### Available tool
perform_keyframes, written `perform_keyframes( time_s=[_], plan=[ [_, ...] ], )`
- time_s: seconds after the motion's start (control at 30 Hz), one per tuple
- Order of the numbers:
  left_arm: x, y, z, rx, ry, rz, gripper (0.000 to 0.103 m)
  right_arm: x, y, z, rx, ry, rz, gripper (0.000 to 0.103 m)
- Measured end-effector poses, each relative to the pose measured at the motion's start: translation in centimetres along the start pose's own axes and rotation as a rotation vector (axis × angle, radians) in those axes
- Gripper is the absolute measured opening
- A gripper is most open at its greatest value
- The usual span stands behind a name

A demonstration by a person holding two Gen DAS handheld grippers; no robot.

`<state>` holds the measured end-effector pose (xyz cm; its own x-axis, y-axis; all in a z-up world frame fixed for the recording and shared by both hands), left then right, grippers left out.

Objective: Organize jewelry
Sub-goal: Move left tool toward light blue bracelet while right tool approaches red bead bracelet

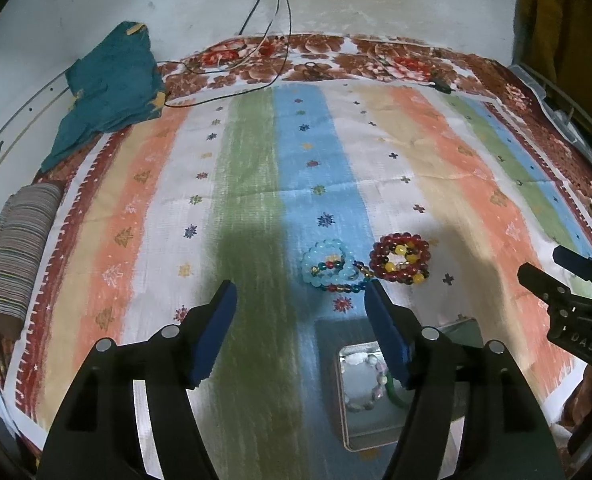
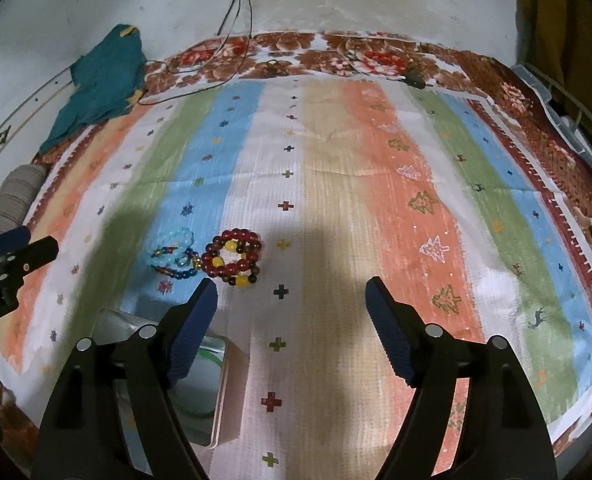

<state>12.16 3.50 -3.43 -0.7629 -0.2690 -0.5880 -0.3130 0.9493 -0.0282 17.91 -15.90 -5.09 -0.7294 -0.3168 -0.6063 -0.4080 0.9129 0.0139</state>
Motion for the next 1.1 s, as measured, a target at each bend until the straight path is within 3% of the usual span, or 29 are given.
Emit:
perform_keyframes(
  time_s=[0.1,0.23,0.4,0.6,1.1],
  plan=[
    [-0.3,0.1,0.4,-0.007,0.005,-0.008,0.068,-0.3,-0.1,0.6,-0.026,0.010,0.016,0.078],
    [-0.7,-0.1,1.1,-0.011,0.008,-0.001,0.070,-1.0,0.0,1.3,0.023,0.004,-0.023,0.078],
    [-1.2,-0.4,2.1,-0.019,0.020,0.009,0.070,-1.4,-0.2,2.7,0.024,0.042,-0.026,0.078],
    [-1.7,-0.5,3.5,-0.030,0.034,0.018,0.070,-1.9,-0.2,3.5,-0.020,0.047,-0.008,0.078],
    [-2.5,0.2,7.9,-0.077,0.097,0.020,0.070,-2.9,0.3,6.4,-0.011,0.066,-0.031,0.078]
  ],
)
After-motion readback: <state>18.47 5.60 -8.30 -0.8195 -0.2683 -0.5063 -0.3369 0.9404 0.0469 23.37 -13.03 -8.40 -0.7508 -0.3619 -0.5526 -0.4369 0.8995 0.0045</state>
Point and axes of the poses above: each gripper's, at about its wrist camera, not at the fingertips, and z roughly the way its jaws point, y to its left, x to its underside, the point moved 4 cm from there along z, roughly the way its jaws point, and after that the axes turned 5 degrees about -z, right-handed, at the moved point
